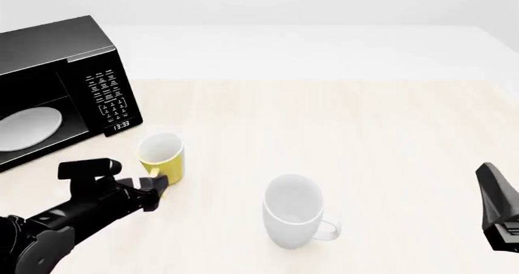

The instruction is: Put the yellow and white mug in the microwave and close it.

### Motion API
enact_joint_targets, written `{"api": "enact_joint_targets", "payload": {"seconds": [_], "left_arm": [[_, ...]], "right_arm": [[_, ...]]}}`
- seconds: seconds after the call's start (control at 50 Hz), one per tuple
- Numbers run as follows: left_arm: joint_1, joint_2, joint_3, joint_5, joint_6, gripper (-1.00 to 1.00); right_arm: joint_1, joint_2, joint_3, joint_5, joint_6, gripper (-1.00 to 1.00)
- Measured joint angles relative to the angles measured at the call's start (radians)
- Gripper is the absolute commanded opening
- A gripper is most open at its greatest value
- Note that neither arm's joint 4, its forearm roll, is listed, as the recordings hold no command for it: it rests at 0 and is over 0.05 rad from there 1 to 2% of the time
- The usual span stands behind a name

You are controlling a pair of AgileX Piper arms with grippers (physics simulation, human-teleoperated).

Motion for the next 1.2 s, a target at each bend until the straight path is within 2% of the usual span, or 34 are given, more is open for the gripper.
{"api": "enact_joint_targets", "payload": {"seconds": [0.24,0.26,0.32,0.5,0.72,0.96,1.2], "left_arm": [[-0.01,0.066,-0.009,-0.037,-0.016,1.0],[-0.011,0.069,-0.009,-0.039,-0.017,-1.0],[-0.027,0.061,-0.01,-0.051,-0.033,-1.0],[-0.014,-0.006,0.012,-0.029,-0.019,-1.0],[0.007,-0.153,0.047,0.035,0.009,-1.0],[0.066,-0.397,0.084,0.148,0.075,-1.0],[0.174,-0.584,0.112,0.241,0.118,-1.0]], "right_arm": [[0.0,0.0,0.0,0.0,0.0,1.0],[0.0,0.0,0.0,0.0,0.0,1.0],[0.0,0.0,0.0,0.0,0.0,1.0],[0.0,0.0,0.0,0.0,0.0,1.0],[0.0,0.0,0.0,0.0,0.0,1.0],[0.0,0.0,0.0,0.0,0.0,1.0],[0.0,0.0,0.0,0.0,0.0,1.0]]}}
